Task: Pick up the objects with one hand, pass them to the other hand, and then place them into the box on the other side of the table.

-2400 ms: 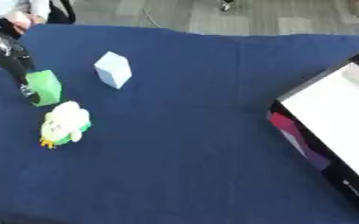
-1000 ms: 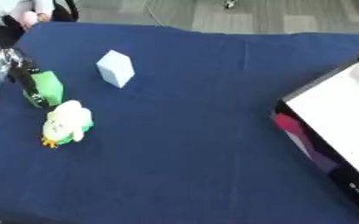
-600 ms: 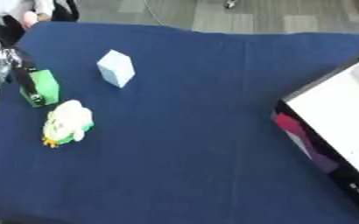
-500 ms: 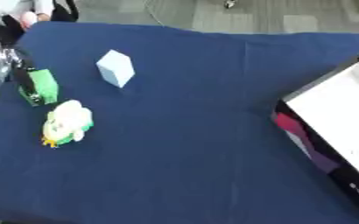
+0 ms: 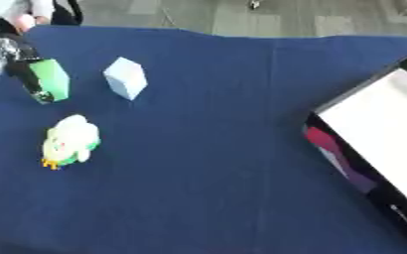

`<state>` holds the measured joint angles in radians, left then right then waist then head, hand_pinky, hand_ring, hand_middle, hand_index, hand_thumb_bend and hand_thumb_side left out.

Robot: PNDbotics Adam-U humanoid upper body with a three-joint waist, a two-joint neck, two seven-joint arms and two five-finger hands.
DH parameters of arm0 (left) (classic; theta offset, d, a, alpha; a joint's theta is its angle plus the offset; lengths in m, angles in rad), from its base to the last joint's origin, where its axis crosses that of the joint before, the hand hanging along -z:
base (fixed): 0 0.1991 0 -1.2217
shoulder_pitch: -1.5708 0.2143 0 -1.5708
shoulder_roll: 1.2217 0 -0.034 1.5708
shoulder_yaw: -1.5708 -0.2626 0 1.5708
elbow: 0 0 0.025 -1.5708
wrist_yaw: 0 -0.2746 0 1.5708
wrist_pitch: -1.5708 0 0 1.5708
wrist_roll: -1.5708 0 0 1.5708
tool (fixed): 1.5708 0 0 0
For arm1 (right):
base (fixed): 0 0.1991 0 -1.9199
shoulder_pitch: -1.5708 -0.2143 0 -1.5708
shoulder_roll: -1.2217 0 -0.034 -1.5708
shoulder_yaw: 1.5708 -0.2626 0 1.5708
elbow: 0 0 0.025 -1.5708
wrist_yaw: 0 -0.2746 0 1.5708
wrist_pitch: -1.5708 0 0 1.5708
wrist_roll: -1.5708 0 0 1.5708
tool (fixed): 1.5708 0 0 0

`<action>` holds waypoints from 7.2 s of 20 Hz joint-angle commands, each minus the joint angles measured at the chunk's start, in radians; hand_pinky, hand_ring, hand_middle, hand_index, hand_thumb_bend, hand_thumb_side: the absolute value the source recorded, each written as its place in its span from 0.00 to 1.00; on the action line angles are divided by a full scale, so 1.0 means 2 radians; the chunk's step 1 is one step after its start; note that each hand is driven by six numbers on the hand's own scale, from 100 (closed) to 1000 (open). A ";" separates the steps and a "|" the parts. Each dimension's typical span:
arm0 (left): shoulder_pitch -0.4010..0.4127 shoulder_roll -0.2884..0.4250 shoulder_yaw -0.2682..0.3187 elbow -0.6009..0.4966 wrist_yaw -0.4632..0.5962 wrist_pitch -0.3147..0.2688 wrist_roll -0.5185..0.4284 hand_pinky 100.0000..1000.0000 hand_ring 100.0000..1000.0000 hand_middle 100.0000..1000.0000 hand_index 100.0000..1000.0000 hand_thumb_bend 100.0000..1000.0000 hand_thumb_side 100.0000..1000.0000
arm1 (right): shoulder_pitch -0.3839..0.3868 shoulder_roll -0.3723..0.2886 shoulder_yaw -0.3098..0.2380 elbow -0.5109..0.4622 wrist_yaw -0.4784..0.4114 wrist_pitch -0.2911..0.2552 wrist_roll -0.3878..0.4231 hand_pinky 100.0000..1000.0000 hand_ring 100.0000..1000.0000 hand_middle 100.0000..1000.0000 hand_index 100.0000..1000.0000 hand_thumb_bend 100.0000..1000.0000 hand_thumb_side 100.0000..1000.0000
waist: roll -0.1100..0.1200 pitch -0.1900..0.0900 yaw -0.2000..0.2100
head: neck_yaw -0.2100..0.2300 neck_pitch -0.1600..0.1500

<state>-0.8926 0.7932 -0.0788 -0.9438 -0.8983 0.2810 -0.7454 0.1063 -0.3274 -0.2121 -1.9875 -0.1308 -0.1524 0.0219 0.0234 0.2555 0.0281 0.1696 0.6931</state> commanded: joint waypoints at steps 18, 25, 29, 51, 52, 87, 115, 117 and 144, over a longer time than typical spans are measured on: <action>0.044 -0.001 -0.042 -0.191 0.174 0.027 0.100 0.71 0.68 0.48 0.51 0.08 0.00 | -0.102 -0.232 0.039 -0.006 -0.064 -0.036 0.014 0.97 0.98 0.97 0.98 0.67 0.01 | -0.006 -0.038 -0.005 | -0.041 0.008; 0.060 -0.035 -0.054 -0.220 0.209 0.039 0.152 0.70 0.68 0.46 0.51 0.01 0.00 | -0.170 -0.272 0.074 -0.006 -0.074 -0.005 0.037 0.96 0.98 0.97 0.98 0.67 0.01 | -0.008 -0.043 -0.006 | -0.054 0.010; 0.068 -0.052 -0.059 -0.235 0.220 0.044 0.178 0.69 0.67 0.45 0.51 0.00 0.00 | -0.204 -0.281 0.096 -0.006 -0.074 0.001 0.051 0.96 0.98 0.97 0.97 0.67 0.01 | -0.009 -0.046 -0.004 | -0.060 0.013; 0.095 -0.153 -0.085 -0.292 0.260 0.031 0.285 0.66 0.67 0.43 0.51 0.00 0.00 | -0.333 -0.255 0.194 -0.006 -0.054 0.066 0.136 0.96 0.97 0.97 0.97 0.66 0.00 | -0.012 -0.048 0.012 | -0.094 0.020; 0.096 -0.158 -0.085 -0.293 0.261 0.029 0.288 0.66 0.67 0.43 0.51 0.00 0.00 | -0.336 -0.255 0.197 -0.006 -0.052 0.067 0.139 0.96 0.97 0.97 0.97 0.66 0.00 | -0.011 -0.048 0.013 | -0.096 0.021; 0.103 -0.336 -0.123 -0.284 0.267 -0.040 0.337 0.62 0.61 0.38 0.53 0.00 0.02 | -0.426 -0.218 0.271 0.045 0.003 0.156 0.175 0.93 0.91 0.89 0.91 0.62 0.00 | -0.004 -0.054 0.054 | -0.160 0.035; 0.105 -0.416 -0.152 -0.268 0.366 -0.087 0.299 0.61 0.59 0.37 0.53 0.00 0.19 | -0.445 -0.193 0.298 0.101 0.025 0.146 0.207 0.93 0.91 0.88 0.90 0.61 0.00 | 0.002 -0.049 0.080 | -0.187 0.035; 0.106 -0.420 -0.152 -0.268 0.369 -0.089 0.301 0.61 0.59 0.37 0.53 0.00 0.19 | -0.446 -0.190 0.300 0.106 0.029 0.144 0.211 0.93 0.91 0.88 0.90 0.61 0.00 | 0.001 -0.048 0.084 | -0.186 0.032; 0.111 -0.431 -0.147 -0.238 0.302 -0.088 0.331 0.59 0.59 0.36 0.52 0.00 0.13 | -0.443 -0.181 0.296 0.104 0.017 0.166 0.226 0.92 0.91 0.86 0.89 0.61 0.00 | -0.006 -0.035 0.102 | -0.193 0.017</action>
<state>-0.6594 -0.0606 -0.3817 -1.4118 -0.2845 0.1045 -0.0933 -0.7644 -0.6656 0.3975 -1.7560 -0.0900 0.1741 0.4726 0.0190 0.1899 0.2312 -0.2133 0.7366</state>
